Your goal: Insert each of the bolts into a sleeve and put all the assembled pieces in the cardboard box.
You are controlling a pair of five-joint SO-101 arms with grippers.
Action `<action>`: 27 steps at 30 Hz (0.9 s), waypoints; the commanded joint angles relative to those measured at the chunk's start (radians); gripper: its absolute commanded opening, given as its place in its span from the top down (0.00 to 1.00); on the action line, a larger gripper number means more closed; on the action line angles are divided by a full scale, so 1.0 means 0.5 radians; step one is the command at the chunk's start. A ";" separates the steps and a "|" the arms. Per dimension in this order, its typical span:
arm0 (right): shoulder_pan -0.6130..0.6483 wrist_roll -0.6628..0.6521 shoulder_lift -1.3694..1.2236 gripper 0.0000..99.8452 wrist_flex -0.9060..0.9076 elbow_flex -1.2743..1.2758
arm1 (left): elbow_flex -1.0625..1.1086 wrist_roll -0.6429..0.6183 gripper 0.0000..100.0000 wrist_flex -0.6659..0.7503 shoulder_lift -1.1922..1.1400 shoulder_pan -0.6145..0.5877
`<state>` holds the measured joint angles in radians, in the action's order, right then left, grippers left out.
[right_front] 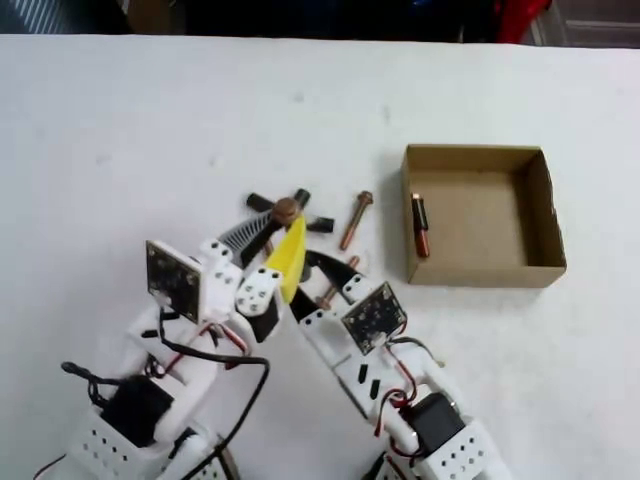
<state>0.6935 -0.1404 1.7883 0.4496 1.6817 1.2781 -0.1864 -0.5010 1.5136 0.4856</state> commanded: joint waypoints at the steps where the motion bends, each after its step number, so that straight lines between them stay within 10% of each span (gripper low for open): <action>1: 0.002 0.015 0.020 0.98 -0.048 0.018 | -0.006 -0.006 0.98 0.074 0.029 0.005; 27: -0.005 0.009 0.020 0.98 -0.048 0.018 | 0.420 -0.006 0.98 0.129 0.032 0.008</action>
<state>0.6905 -0.1389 1.7852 0.4511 1.6817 1.4868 -0.1926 -0.4641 1.5321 0.4948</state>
